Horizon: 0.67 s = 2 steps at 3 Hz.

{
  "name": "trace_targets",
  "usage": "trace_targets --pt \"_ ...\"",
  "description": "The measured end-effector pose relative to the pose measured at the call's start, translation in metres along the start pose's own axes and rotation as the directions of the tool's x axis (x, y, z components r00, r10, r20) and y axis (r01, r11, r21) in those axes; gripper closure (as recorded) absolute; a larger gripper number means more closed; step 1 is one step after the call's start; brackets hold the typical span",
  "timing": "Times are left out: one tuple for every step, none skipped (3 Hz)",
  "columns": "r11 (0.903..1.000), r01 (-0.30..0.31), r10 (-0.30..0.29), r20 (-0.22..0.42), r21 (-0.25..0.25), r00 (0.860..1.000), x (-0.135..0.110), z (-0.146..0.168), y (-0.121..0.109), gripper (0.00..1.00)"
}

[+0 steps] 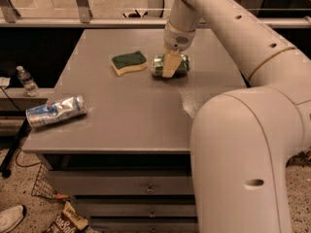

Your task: Move green can near sponge

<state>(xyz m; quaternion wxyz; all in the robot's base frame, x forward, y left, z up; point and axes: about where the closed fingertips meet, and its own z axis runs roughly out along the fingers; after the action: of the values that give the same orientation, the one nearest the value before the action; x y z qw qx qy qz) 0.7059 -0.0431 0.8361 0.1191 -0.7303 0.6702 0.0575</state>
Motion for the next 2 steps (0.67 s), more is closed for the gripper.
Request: trace_targets --pt "1.0000 -0.004 0.004 0.003 -0.001 1.000 -0.0027 0.0041 -0.0094 1.00" --pt "1.0000 -0.005 0.005 0.003 -0.001 1.000 -0.0029 0.0035 -0.0094 1.00"
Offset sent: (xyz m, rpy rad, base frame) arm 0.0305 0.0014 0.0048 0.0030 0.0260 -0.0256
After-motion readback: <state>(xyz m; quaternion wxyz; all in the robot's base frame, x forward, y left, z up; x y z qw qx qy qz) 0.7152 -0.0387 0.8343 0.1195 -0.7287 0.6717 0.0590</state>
